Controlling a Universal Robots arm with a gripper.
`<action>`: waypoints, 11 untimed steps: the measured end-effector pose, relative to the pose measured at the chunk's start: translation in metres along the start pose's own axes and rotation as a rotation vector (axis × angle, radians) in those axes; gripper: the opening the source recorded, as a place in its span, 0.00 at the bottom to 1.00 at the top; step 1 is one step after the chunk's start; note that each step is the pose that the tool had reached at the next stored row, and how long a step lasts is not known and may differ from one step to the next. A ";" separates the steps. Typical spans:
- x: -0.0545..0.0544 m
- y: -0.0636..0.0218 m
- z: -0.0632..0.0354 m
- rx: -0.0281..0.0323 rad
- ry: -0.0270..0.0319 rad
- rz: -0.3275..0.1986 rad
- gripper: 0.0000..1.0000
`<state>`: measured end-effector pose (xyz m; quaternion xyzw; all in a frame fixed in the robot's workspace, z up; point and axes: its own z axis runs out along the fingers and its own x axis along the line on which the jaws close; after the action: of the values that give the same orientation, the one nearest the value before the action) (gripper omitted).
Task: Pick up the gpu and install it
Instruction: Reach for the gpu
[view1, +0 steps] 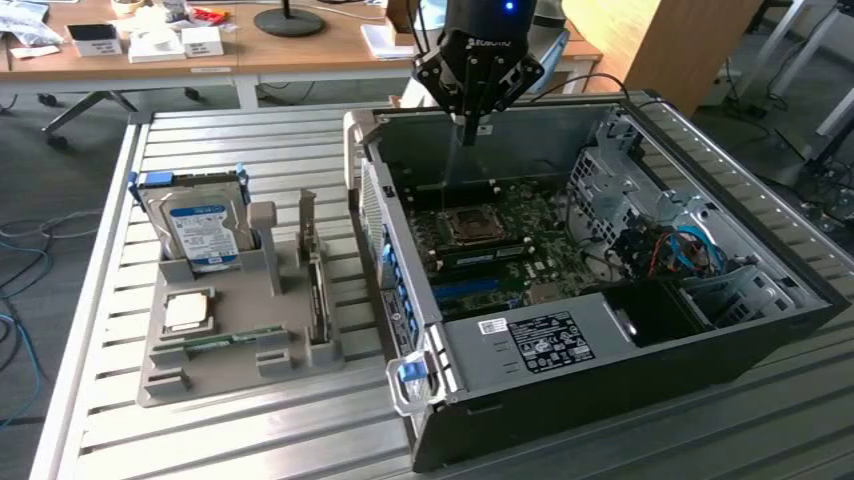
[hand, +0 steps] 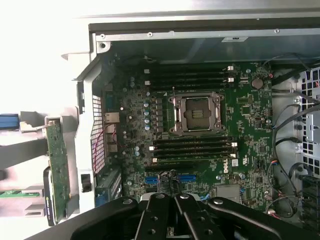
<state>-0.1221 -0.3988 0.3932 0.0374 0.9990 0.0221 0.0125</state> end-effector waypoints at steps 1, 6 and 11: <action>0.001 0.0000 0.0001 -0.0001 -0.0001 0.000 0.11; 0.006 -0.0004 -0.0002 0.0001 0.0000 0.000 0.11; 0.009 -0.0007 -0.0002 0.0000 0.0000 0.000 0.11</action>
<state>-0.1313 -0.3988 0.3932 0.0374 0.9990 0.0221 0.0125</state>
